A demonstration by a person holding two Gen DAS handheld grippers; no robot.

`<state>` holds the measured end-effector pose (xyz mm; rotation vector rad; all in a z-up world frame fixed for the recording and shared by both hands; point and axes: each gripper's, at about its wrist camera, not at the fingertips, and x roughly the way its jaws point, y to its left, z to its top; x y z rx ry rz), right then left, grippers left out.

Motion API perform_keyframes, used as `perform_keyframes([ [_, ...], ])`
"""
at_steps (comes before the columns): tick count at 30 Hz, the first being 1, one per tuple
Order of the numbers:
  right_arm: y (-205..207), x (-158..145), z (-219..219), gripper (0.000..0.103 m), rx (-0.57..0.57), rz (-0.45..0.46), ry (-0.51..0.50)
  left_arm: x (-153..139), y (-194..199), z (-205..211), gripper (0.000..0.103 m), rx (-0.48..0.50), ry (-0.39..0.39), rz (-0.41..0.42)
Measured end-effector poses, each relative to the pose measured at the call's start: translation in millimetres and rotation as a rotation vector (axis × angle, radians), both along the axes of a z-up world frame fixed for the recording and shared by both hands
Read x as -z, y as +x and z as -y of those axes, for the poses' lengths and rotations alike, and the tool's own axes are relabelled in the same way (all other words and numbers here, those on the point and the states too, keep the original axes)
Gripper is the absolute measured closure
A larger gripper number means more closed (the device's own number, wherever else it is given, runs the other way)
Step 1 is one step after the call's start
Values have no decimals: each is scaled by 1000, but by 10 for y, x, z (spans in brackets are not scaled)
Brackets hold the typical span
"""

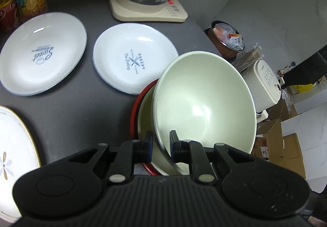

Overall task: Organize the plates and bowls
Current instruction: 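Lower the smaller green bowl onto the stack and open both tools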

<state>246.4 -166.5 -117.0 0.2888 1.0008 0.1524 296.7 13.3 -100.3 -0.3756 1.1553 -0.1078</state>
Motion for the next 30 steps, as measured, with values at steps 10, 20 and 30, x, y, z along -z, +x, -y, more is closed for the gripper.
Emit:
perform_keyframes([
  [10,45,33,-54,77,2,-19,-22,-84,15,-30,86,19,13,12],
  [20,62,7,-50,77,25,-20,-44,-235,-11,-172,85,22,-9,55],
  [30,5,-72,32,71,72,4,-50,-265,-121,-397,80,-12,-26,71],
])
